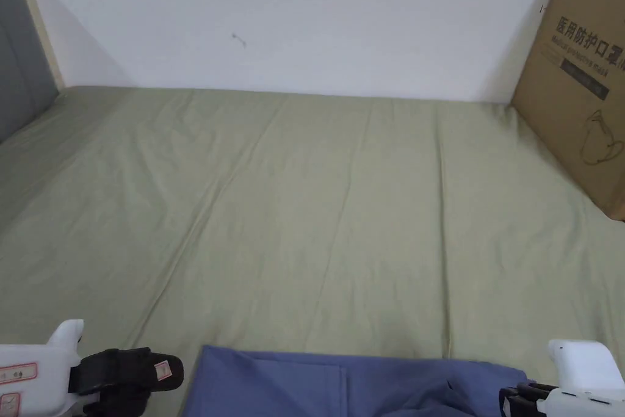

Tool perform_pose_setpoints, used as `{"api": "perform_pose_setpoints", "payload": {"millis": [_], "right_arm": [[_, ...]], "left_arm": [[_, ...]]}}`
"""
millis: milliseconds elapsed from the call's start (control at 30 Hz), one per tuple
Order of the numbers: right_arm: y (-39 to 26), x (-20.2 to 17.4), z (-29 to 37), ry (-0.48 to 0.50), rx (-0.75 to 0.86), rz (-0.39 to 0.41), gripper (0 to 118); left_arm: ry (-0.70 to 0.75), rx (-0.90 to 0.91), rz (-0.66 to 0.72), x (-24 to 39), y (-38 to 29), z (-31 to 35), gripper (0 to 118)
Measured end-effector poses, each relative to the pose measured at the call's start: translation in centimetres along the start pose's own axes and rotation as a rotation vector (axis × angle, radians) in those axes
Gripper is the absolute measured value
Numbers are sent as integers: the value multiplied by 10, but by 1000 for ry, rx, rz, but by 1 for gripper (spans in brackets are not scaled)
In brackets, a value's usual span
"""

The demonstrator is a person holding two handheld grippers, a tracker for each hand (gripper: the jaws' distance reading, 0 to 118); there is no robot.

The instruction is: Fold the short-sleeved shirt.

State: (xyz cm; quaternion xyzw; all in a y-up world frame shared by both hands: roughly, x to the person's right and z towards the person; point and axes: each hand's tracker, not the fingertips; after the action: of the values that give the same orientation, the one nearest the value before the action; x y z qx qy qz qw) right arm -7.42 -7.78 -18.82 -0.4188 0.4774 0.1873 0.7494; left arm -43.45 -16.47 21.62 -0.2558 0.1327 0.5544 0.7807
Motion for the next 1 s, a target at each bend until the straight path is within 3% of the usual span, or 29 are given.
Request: {"api": "perform_pose_setpoints", "payload": {"millis": [67, 200, 267, 333, 400, 467, 500, 533, 567, 600, 633, 667, 733, 767, 867, 933, 1000], "right_arm": [[-2, -5, 0, -6, -11, 6, 0], [-4, -8, 3, -21, -22, 52, 0], [-4, -9, 4, -29, -28, 70, 0], [-4, -11, 6, -41, -34, 83, 0], [-4, -11, 6, -44, -38, 84, 0], [-4, -11, 6, -32, -46, 64, 0], [-4, -10, 5, -11, -51, 35, 0], [-4, -9, 5, 6, -56, 10, 0], [-4, -7, 3, 16, -60, -2, 0], [-3, -6, 2, 19, -63, -7, 0], [-4, -7, 0, 19, -65, -5, 0], [-4, -8, -2, 19, -68, -5, 0], [-5, -8, -7, 16, -75, 5, 0], [-5, -8, -8, 20, -76, 6, 0], [-1, -9, -8, 46, -69, 5, 0], [3, -9, -8, 53, -55, 5, 0], [6, -8, -7, 61, -42, 10, 0]], "left_arm": [[-63, -31, 45, -10, -3, -9, 112], [-134, -107, 66, -17, -13, -49, 115], [-265, -87, 79, -16, -15, -69, 116], [-426, -105, 185, -16, -19, -92, 116], [-471, -125, 182, -20, -24, -111, 116], [-531, -91, 110, -24, -27, -115, 103], [-541, -66, 142, -29, -28, -115, 68], [-499, -48, 189, -50, -24, -115, 24], [-466, -33, 216, -56, -24, -114, 10], [-271, -42, 226, -66, -25, -115, 10], [-191, -64, 189, -68, -26, -115, 10], [-300, -54, 178, -53, -24, -111, 10], [-87, -64, 17, -33, -22, -111, 11], [-51, -58, -25, -20, -23, -108, 11], [157, -17, -131, 9, -21, -85, 10], [206, 69, -154, 34, -26, -58, 10], [389, 161, -232, 53, -31, -29, 10]]}}
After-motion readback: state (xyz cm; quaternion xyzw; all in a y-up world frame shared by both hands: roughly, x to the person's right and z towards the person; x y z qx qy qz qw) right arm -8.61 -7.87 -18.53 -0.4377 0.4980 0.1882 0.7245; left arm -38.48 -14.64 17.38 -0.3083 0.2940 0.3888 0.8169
